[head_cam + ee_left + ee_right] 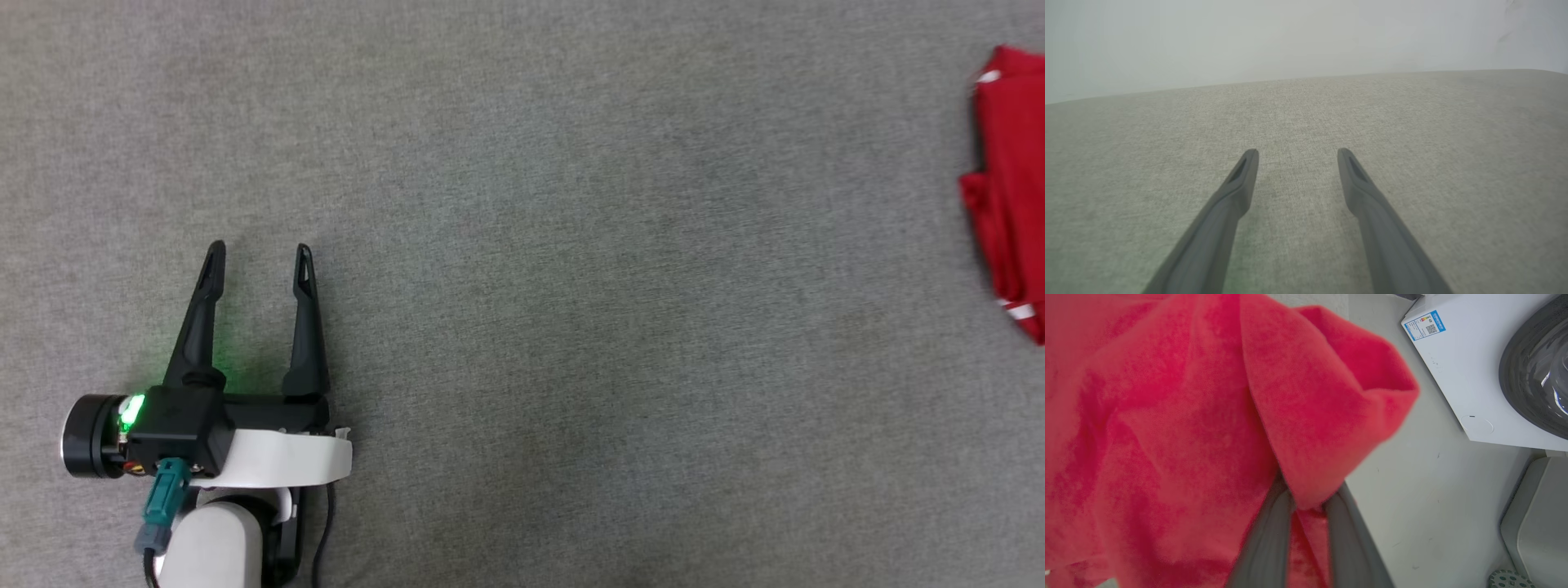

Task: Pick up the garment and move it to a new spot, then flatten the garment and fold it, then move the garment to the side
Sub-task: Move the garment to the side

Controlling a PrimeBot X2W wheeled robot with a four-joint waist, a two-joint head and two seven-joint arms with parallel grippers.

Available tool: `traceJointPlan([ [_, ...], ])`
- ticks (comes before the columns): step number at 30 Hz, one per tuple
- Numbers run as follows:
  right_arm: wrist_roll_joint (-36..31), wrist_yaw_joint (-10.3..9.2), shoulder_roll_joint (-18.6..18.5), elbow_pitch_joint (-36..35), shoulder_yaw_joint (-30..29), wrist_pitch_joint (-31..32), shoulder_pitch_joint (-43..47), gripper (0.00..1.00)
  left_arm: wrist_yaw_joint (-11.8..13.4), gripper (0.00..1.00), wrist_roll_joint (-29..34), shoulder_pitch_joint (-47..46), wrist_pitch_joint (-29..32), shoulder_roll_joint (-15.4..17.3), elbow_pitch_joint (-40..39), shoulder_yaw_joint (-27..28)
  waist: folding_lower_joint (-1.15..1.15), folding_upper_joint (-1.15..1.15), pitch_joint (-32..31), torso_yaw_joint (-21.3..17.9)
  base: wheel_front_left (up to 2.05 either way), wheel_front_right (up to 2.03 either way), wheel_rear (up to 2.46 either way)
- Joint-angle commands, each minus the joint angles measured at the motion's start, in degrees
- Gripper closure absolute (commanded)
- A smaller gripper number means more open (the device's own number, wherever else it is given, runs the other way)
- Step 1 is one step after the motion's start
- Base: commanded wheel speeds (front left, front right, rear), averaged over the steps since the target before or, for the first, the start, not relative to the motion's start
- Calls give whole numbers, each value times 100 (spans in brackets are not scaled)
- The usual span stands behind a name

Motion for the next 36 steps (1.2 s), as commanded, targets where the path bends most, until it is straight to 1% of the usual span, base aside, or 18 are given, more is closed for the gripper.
traceJointPlan([
  [1, -70, -6, 66, 129, -122, -62, -100, 100, -30, 0, 14, -70, -13, 16, -26, 1, -1, 0, 125, 67, 0, 0, 0],
  [6, -334, -6, 334, 500, -469, -228, -120, 100, -18, 0, 21, -94, -12, 22, -2, 21, -1, 0, 122, 83, 0, 0, 0],
  [7, -408, -6, 390, 563, -519, -267, -104, 40, -9, 0, 17, -84, -12, 14, 8, 13, -1, 0, 81, 81, 0, 0, 0],
  [8, -497, -6, 457, 593, -564, -333, -101, 0, -1, 0, 7, -66, -12, 7, 11, 8, -1, 0, 26, 74, 0, 0, 0],
  [11, -763, -5, 631, 627, -697, -589, -95, 0, 19, 0, -35, 16, -13, -16, 42, 5, -1, 0, -199, 49, 0, 0, 0],
  [14, -1096, -6, 693, 559, -867, -966, -93, 0, 46, 0, -57, 125, -13, -34, 89, 2, -1, 0, -467, 32, 0, 0, 0],
  [17, -1450, -6, 812, 372, -1038, -1521, -64, 0, 73, 0, -89, 256, -13, -54, 119, -7, -1, 0, -739, 38, 0, 0, 0],
  [20, -1783, -5, 1014, 121, -1189, -2114, 27, 0, 112, 0, -103, 399, -13, -68, 143, -13, -1, 0, -1018, 65, 0, 0, 0],
  [21, -1783, -5, 1014, 121, -1189, -2114, 27, 0, 112, 0, -103, 399, -13, -68, 143, -13, -1, 0, -1018, 65, 0, 0, 0],
  [22, -1949, -5, 1174, -55, -1300, -2493, 102, 0, 139, 0, -124, 499, -13, -84, 149, -17, -1, 0, -1193, 104, 0, 0, 0],
  [23, -2030, -5, 1267, -164, -1322, -2700, 160, 0, 155, 0, -135, 549, -13, -91, 152, -19, -1, 0, -1268, 126, 0, 0, 0],
  [24, -2030, -5, 1267, -164, -1322, -2700, 160, 0, 155, 0, -135, 549, -13, -91, 152, -19, -1, 0, -1268, 126, 0, 0, 0],
  [29, -2422, -5, 1781, -712, -1539, -3685, 476, 0, 203, 0, -169, 783, -13, -112, 185, -55, -1, 0, -1650, 299, 0, 0, 0],
  [36, -2859, -5, 2788, -1476, -1763, -4698, 1247, 0, 245, 0, -258, 1052, -13, -130, 246, -112, -1, 0, -2079, 585, 0, 0, 0],
])
